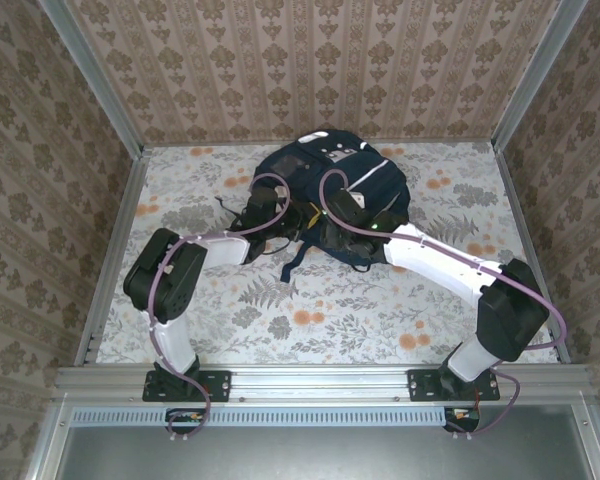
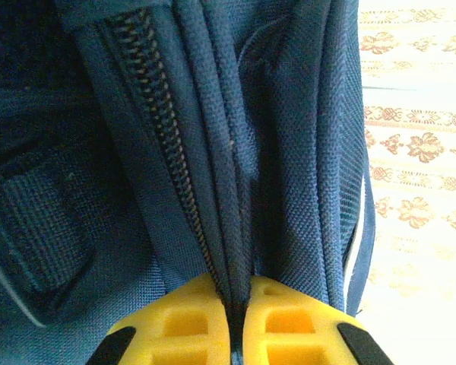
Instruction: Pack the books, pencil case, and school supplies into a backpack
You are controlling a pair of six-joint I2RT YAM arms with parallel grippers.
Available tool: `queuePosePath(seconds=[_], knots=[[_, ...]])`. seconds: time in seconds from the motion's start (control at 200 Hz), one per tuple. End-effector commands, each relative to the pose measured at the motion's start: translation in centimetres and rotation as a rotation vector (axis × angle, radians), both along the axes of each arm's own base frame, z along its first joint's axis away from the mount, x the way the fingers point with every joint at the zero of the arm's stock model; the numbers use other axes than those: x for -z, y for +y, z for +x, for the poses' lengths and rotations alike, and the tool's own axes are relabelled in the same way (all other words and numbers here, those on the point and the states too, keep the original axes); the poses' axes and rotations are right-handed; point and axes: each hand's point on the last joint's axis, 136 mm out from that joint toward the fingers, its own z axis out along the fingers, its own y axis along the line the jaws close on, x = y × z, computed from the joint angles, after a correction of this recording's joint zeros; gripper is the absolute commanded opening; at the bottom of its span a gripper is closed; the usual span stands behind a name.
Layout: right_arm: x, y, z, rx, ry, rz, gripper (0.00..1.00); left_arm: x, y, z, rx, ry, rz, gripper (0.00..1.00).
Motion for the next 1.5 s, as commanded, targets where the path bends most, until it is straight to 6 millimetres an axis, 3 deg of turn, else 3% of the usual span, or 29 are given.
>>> queuePosePath(seconds=[0.0,0.145,0.37,0.735,0.965,1.15,1.495], knots=[[0.5,-1.5,0.5,0.110,-0.030,-0.046,0.52,-6.7,-1.5,-0.7,0.063,-0.152,-0.071,0.02],[0.7,-1.3,1.3,0.142,-0.042,-0.052,0.52,-7.2,-1.5,-1.1,0.070,-0.159,-0.068,0.02],[1.7,-0.2,2.3,0.148,-0.024,-0.054,0.36,-7.6,-1.7,-1.2,0.080,-0.163,-0.085,0.02],[2.7,1.0,3.7,0.173,-0.020,0.020,0.47,-7.5,-1.8,-1.5,0.090,-0.159,-0.095,0.03],[2.7,0.6,4.5,0.192,-0.047,-0.023,0.23,-7.3,-1.7,-1.7,0.089,-0.152,-0.097,0.03],[1.3,-0.8,3.5,0.165,-0.055,-0.079,0.04,-5.8,-0.5,-1.4,0.058,-0.128,-0.053,0.02],[2.2,-6.3,-1.7,-0.029,0.103,-0.294,0.00,-2.4,4.3,-1.1,0.001,-0.091,0.109,0.00]])
